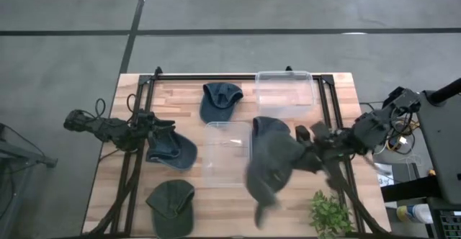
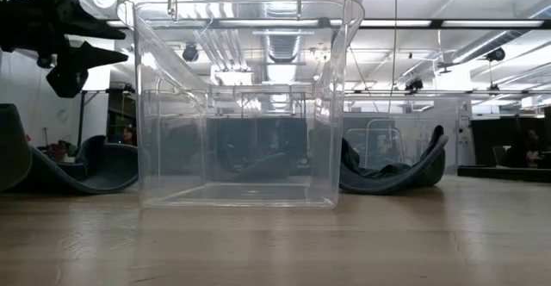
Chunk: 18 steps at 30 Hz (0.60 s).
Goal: Pick & Place hat
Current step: Put the right black cap into the bottom transparent bin
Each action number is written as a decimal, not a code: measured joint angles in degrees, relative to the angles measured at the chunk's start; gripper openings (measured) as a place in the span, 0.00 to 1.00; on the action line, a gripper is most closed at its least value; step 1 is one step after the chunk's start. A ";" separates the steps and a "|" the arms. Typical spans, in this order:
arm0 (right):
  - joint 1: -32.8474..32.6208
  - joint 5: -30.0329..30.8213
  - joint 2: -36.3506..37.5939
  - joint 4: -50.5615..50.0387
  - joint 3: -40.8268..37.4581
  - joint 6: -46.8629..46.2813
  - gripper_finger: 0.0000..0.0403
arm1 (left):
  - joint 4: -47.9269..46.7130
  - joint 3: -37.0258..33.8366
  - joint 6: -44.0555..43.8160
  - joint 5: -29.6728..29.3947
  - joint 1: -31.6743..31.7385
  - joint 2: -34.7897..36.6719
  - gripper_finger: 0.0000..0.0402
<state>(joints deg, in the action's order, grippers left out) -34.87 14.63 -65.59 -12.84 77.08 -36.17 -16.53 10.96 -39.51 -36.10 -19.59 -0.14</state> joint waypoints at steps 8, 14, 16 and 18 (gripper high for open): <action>0.01 -21.08 0.50 12.01 -0.17 17.32 0.04 | 0.02 0.00 0.02 0.00 0.02 0.00 0.40; -0.04 -32.84 0.16 17.08 -0.17 27.88 0.04 | 0.02 0.00 0.02 0.00 0.00 0.00 0.40; -0.13 -33.50 0.14 16.90 -0.18 31.68 0.04 | 0.03 0.00 0.02 0.00 0.01 0.01 0.40; -0.10 -33.88 0.14 16.29 -0.24 33.63 0.04 | 0.02 0.00 0.02 0.00 0.00 0.00 0.40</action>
<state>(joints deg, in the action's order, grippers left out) -34.97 -19.25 -65.45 3.44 76.84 -2.54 -16.51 10.96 -39.48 -36.10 -19.59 -0.14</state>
